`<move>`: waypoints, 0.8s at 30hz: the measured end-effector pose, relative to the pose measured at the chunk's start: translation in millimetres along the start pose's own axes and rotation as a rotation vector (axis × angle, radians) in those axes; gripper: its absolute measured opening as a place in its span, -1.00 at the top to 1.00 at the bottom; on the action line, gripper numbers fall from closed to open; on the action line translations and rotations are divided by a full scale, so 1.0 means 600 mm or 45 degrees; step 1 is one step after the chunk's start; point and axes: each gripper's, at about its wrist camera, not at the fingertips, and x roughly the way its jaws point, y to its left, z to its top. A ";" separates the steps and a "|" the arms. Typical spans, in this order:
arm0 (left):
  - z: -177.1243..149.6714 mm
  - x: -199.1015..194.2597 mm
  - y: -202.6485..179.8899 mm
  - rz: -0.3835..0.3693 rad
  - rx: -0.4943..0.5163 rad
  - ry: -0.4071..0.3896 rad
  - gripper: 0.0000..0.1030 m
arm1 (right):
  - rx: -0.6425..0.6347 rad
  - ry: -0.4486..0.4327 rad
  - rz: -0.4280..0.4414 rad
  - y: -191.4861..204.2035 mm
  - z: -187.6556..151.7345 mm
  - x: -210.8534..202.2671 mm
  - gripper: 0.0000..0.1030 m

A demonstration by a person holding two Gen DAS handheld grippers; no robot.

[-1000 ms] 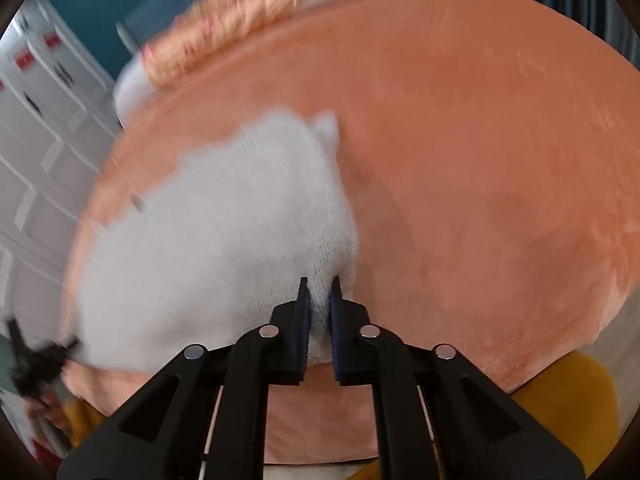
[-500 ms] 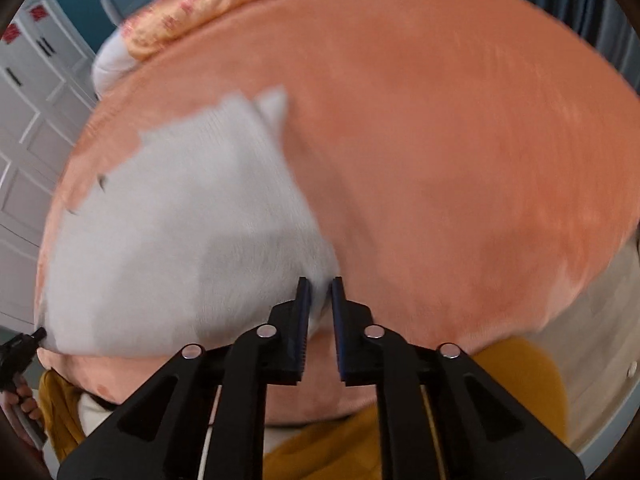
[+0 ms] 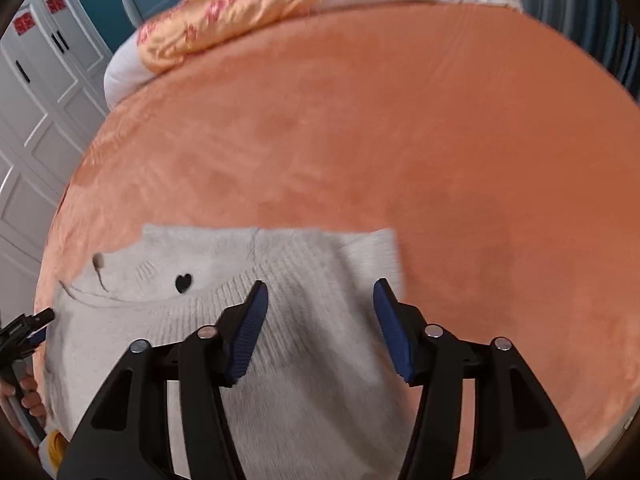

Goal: Fold small clothes

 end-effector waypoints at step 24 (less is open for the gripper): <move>-0.011 -0.041 -0.025 0.347 0.182 -0.215 0.66 | 0.031 -0.236 -0.172 -0.017 0.012 -0.075 0.35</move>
